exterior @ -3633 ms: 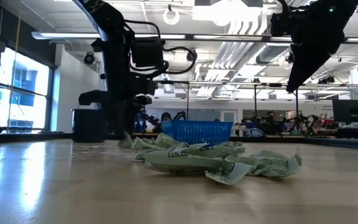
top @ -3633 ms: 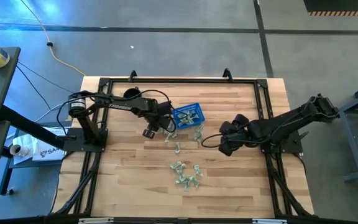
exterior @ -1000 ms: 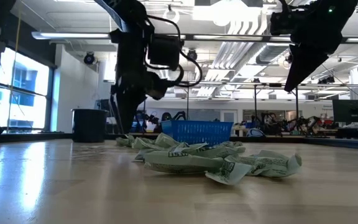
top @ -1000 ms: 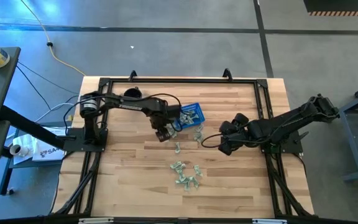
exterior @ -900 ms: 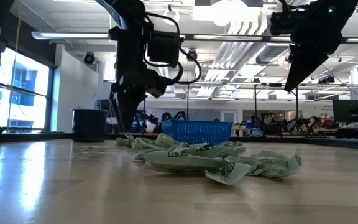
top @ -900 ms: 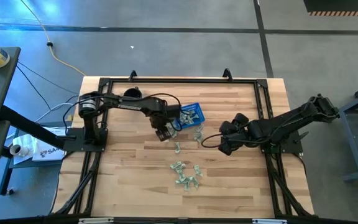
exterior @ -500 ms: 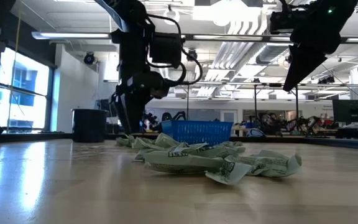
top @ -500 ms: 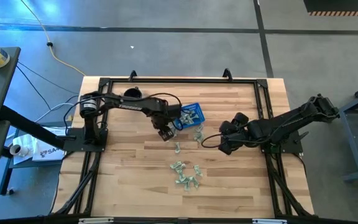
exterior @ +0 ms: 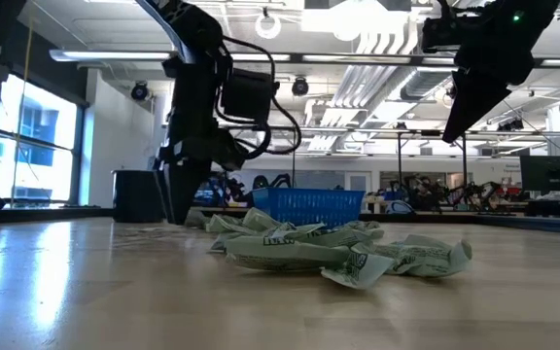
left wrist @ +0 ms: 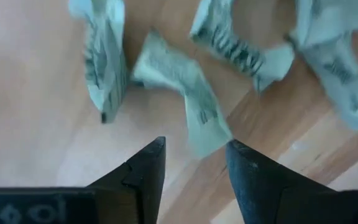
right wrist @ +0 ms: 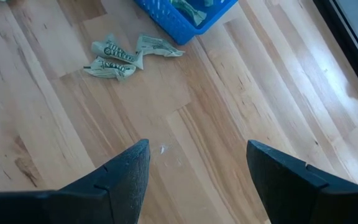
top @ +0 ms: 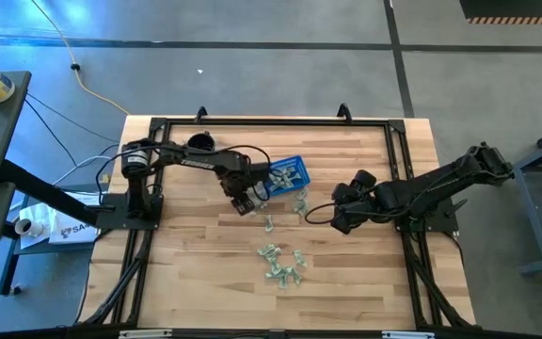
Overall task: Pick and place Stevia / Truvia into bins
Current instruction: Put the green stevia packet into the blue bin
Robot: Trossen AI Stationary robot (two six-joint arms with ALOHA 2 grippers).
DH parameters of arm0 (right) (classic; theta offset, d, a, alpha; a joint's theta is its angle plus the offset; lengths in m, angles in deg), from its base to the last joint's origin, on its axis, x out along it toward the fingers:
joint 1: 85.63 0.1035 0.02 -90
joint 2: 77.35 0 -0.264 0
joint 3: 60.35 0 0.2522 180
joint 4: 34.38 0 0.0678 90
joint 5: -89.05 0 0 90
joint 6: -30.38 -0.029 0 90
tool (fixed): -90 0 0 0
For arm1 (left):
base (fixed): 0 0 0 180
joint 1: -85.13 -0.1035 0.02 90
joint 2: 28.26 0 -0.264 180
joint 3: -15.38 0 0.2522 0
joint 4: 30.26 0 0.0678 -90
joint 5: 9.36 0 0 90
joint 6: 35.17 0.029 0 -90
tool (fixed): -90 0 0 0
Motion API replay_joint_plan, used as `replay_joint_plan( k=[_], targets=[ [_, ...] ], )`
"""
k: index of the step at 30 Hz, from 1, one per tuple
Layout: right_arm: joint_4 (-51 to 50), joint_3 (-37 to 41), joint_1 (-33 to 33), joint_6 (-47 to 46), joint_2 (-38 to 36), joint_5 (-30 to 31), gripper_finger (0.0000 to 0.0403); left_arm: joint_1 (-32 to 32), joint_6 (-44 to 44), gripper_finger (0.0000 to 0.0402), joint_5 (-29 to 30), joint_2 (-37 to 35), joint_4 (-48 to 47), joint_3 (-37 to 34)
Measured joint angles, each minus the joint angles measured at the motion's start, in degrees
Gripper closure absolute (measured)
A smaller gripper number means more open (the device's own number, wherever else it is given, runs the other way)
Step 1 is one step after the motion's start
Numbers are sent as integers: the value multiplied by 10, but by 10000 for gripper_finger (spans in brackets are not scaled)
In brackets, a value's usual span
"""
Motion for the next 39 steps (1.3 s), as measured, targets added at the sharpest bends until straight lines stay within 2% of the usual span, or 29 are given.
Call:
replay_joint_plan(
  k=[4,7,10,13,16,24,28,33,39],
  targets=[
    [0,0,0,0,0,-2,146,-19,3,238,-94,-7,-7,-7],
    [0,0,0,0,0,-3,146,-34,4,271,-128,-34,-8,-6],
    [-2,0,0,0,0,-3,146,-52,4,294,-121,-69,-9,-6],
    [-2,0,0,2,0,-1,146,-72,1,301,-64,-97,-10,-6],
    [-2,0,0,4,0,1,146,-93,-8,289,-50,-101,-9,-5],
    [-2,0,0,2,0,13,146,-85,-51,204,-134,-61,-2,-5],
    [-2,0,0,1,0,19,146,-75,-59,177,-141,-45,-4,-6],
    [-2,0,0,0,0,26,146,-75,-67,178,-137,-38,22,-6],
    [-2,0,0,-3,0,26,146,-80,-64,212,-116,-38,49,-6]
  ],
)
